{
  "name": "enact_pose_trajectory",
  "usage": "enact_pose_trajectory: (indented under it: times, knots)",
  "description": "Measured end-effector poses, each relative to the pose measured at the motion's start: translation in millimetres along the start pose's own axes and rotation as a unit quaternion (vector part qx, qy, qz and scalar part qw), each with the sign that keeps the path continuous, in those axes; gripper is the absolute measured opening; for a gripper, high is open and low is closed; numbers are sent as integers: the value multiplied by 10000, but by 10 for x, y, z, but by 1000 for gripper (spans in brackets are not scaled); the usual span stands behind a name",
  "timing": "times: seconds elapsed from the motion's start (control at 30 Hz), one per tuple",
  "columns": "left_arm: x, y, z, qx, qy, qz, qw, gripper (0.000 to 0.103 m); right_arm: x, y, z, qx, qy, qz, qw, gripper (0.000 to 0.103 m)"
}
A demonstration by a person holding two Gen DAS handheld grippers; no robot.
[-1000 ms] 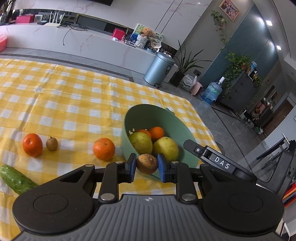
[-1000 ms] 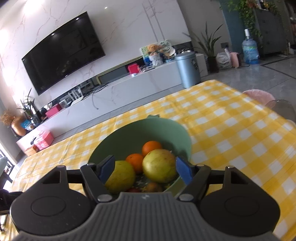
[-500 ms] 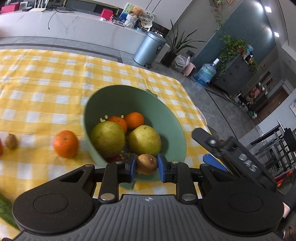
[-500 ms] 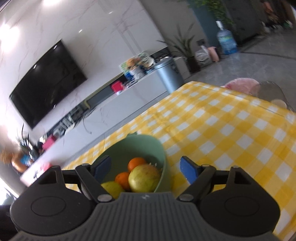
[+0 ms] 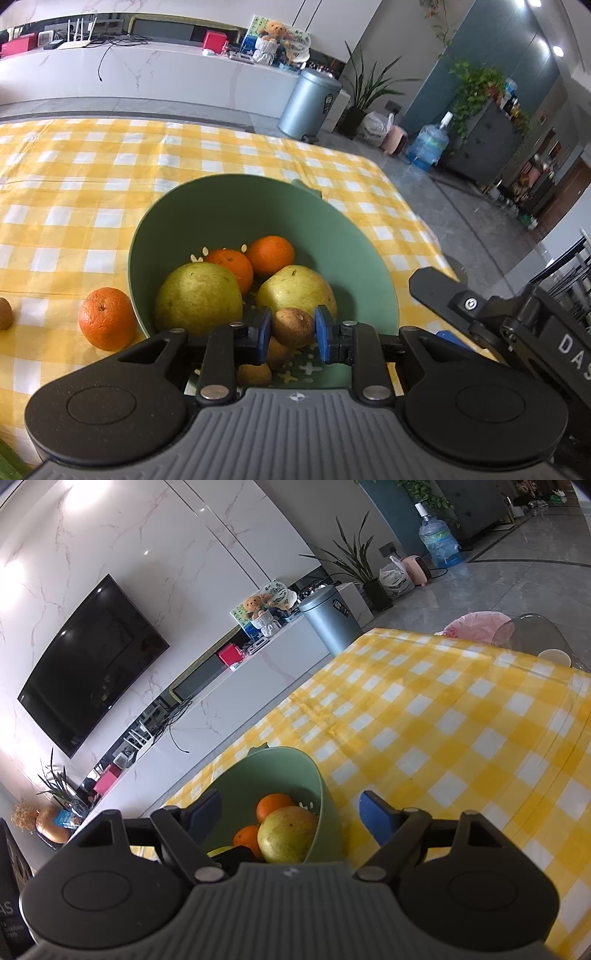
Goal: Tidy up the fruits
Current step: 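Lower the kiwi into the colander and open the left tool, then grasp a tangerine with the left tool while the right tool moves toward a kiwi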
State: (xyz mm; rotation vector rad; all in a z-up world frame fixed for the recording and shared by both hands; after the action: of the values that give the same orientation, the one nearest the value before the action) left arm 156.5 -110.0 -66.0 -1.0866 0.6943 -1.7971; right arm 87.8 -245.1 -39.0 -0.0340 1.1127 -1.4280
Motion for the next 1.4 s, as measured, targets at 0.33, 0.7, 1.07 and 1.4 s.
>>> enact_pose_trajectory:
  times: [0.33, 0.7, 1.07, 1.4]
  knots:
    - [-25, -279, 87, 514, -99, 90, 9986, 72, 19, -38, 3, 94, 33, -55, 9999, 79]
    - [-189, -670, -30, 551, -233, 262, 9979, 72, -45, -42, -39, 9, -197, -163, 9997, 79]
    - [-380, -1047, -215, 174, -497, 200, 9984, 74, -359, -49, -203, -486, -969, 174, 9940, 79]
    - [-632, -1263, -427, -188, -672, 715, 9950, 74, -698, -90, -359, -642, -1485, 450, 9858, 79]
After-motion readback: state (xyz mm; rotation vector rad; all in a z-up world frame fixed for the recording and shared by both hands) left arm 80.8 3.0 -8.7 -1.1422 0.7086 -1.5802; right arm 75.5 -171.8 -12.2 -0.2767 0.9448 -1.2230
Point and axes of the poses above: each gripper's, at about its wrist camera, not at the fingertips, and y roughly the way its jaws point, x to its right, z to its top, the point moved 8 cm from there along y, roughly the way its jaws point, and after that the axes turned 13 degrees about -x, right-handed, at the moved point
